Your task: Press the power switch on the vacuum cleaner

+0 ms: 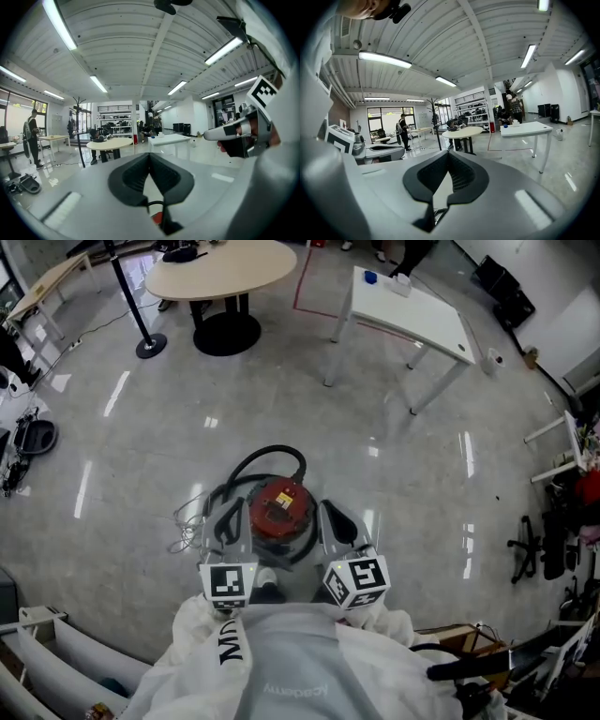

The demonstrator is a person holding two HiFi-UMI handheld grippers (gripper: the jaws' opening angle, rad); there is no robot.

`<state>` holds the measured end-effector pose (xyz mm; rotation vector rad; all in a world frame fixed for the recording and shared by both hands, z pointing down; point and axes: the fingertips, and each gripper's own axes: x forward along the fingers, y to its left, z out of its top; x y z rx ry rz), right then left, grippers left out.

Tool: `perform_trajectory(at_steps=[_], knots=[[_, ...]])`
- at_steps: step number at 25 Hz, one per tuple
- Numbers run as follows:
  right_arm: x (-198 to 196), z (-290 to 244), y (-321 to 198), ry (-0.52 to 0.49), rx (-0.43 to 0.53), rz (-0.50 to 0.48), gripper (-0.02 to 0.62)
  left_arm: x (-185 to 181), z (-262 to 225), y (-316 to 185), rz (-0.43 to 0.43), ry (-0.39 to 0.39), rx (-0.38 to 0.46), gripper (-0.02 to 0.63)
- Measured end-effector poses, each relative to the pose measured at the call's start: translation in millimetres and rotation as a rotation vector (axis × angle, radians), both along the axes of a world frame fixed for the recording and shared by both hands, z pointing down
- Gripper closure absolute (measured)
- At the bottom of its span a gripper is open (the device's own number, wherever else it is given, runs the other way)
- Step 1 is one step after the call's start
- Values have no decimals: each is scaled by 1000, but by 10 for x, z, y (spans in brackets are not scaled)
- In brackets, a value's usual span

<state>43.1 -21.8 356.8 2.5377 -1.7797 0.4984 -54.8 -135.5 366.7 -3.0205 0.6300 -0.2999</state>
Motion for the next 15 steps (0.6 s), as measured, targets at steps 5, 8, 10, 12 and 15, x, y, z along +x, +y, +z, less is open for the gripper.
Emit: perform_trajectory(at_steps=[5,8,10,12,15], knots=[[221,111,5,-27,11,-81,595,85,91,85,-87,-32,11,606],[432,110,49,-36,22,-141,595,213,102,190,-154,-45,7,606],[577,90,88,-45,28,-188,595,318,81,300,-194,-54,5,606],[716,89,160,-56,28,-229,595,450,64,420,-225,-65,5,606],[925,134,303,-75,18,-288,595,633,67,616,-287,-71,-2,606]])
